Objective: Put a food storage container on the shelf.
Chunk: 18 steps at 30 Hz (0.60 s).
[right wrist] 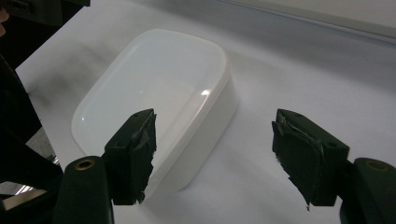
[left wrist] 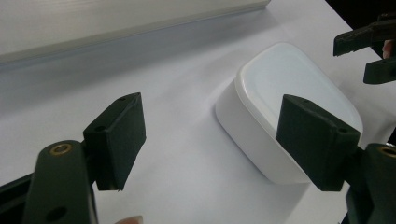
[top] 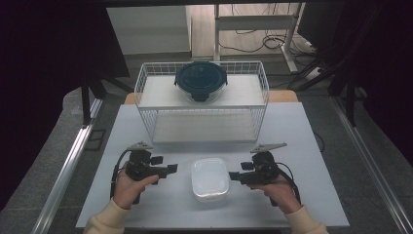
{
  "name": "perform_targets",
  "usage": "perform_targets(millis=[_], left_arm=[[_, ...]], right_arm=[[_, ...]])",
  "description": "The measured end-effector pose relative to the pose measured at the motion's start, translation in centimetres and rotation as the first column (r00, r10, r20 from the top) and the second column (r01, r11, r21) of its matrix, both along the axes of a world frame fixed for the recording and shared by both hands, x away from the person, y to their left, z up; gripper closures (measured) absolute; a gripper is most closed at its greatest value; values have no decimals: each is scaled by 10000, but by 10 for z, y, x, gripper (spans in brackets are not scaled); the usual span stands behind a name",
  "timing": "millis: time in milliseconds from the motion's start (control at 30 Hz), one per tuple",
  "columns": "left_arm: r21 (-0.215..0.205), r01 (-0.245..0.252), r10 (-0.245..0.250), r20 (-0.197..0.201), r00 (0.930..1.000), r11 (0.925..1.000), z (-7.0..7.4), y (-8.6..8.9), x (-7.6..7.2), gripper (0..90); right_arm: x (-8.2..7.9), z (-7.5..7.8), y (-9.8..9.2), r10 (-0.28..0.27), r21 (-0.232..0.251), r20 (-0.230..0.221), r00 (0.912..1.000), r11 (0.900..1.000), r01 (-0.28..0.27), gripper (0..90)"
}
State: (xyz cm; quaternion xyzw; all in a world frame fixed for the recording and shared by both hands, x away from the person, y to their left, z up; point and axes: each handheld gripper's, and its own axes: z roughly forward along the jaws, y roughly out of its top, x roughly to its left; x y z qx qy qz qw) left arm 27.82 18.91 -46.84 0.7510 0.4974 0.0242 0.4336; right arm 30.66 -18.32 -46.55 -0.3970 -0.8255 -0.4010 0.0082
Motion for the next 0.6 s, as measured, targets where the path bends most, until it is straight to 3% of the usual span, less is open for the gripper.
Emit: perform_targets(millis=[267, 500, 600], left_arm=[[-259, 6, -20, -544, 9985, 9997, -5, -13, -2, 220], [-335, 321, -349, -889, 9954, 9989, -10, -24, -3, 229], [-553, 300, -361, -1133, 9929, 9980, -14, -28, -3, 235]], right_arm=[[0, -3, 3, 0, 185, -233, 9997, 9998, 4, 300], [1, -6, 5, 8, 499, -568, 9984, 9988, 20, 313], [1, -8, 7, -11, 570, -701, 9975, 9984, 51, 324]])
